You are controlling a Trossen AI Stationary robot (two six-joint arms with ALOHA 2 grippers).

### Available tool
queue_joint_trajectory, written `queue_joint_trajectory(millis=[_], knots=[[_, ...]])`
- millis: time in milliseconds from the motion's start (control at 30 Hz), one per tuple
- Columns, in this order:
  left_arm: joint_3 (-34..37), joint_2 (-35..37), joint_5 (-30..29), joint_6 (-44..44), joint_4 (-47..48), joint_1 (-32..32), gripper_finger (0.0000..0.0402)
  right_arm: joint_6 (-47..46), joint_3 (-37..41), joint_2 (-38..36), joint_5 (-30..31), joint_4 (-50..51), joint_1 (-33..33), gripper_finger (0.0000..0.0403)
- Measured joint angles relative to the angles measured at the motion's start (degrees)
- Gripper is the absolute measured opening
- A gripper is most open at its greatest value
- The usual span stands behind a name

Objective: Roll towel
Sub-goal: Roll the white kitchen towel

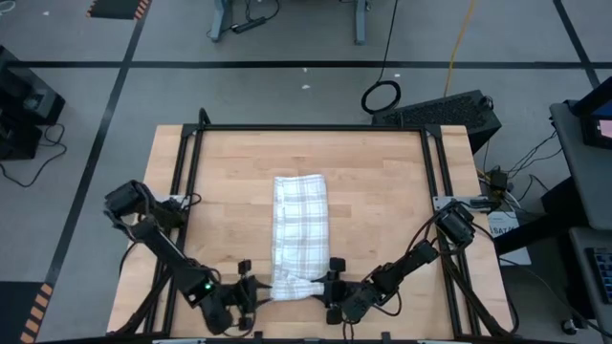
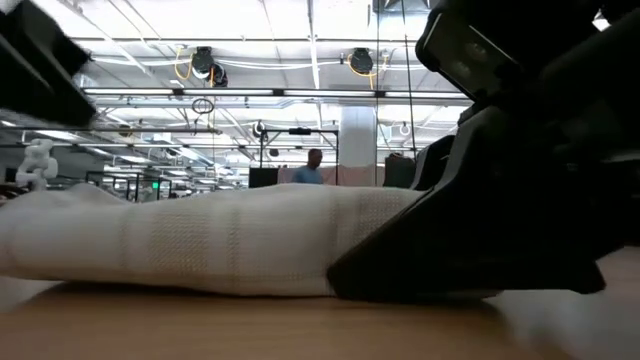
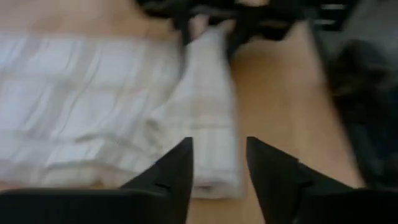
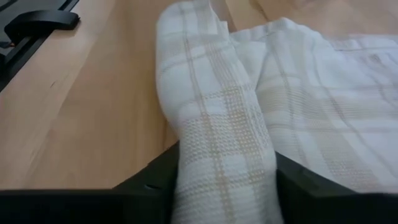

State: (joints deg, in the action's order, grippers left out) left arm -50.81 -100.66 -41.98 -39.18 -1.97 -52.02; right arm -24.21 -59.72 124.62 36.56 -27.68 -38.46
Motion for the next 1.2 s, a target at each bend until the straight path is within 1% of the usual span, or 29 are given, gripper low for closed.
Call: queue_joint_trajectory(millis=[100,167,267,367,433,533,667,800,867,967,1000,1100,1200], knots=[[0.0,-0.9,-1.4,10.8,-6.1,-2.8,0.0190,-0.1,0.0,0.0,0.0,0.0,0.0,0.0136],[-0.1,-3.2,-2.8,18.3,-11.2,-3.9,0.0215,-0.1,0.0,0.0,-0.1,0.1,0.0,0.0126],[-0.1,-7.7,-4.9,28.1,-18.2,-3.8,0.0252,-0.1,0.0,0.0,-0.2,0.1,0.0,0.0114],[-0.1,-11.4,-8.9,33.9,-23.4,-2.3,0.0283,-0.3,0.1,0.0,-0.4,0.1,0.0,0.0108],[-0.1,-13.5,-9.2,36.4,-24.2,-1.2,0.0297,-0.5,0.1,0.0,-0.4,0.2,0.0,0.0106],[-0.1,-15.6,-8.5,38.2,-24.4,0.2,0.0303,-0.5,0.1,0.0,-0.5,0.2,0.0,0.0105],[-0.3,-17.2,-7.3,37.2,-25.7,1.6,0.0302,-0.7,0.1,0.0,-0.5,0.2,0.0,0.0105],[-0.3,-17.3,-6.5,34.6,-24.8,2.9,0.0279,-0.7,0.1,0.1,-0.6,0.1,0.0,0.0105],[-0.3,-17.3,-4.0,34.0,-23.8,3.9,0.0260,-0.7,0.1,0.1,-0.8,0.0,-0.1,0.0105],[-0.4,-17.2,1.8,29.6,-19.9,6.0,0.0235,-0.7,0.1,0.1,-1.0,0.0,-0.2,0.0105],[-0.4,-17.3,2.5,28.4,-18.4,6.5,0.0230,-0.7,0.1,0.1,-1.0,0.0,-0.2,0.0105],[-0.5,-17.2,4.0,25.5,-15.7,7.6,0.0225,-0.7,0.1,0.1,-1.0,0.0,-0.2,0.0105],[-0.4,-17.2,4.7,26.9,-15.5,7.7,0.0224,-0.7,0.1,0.1,-1.0,0.0,-0.2,0.0105]])
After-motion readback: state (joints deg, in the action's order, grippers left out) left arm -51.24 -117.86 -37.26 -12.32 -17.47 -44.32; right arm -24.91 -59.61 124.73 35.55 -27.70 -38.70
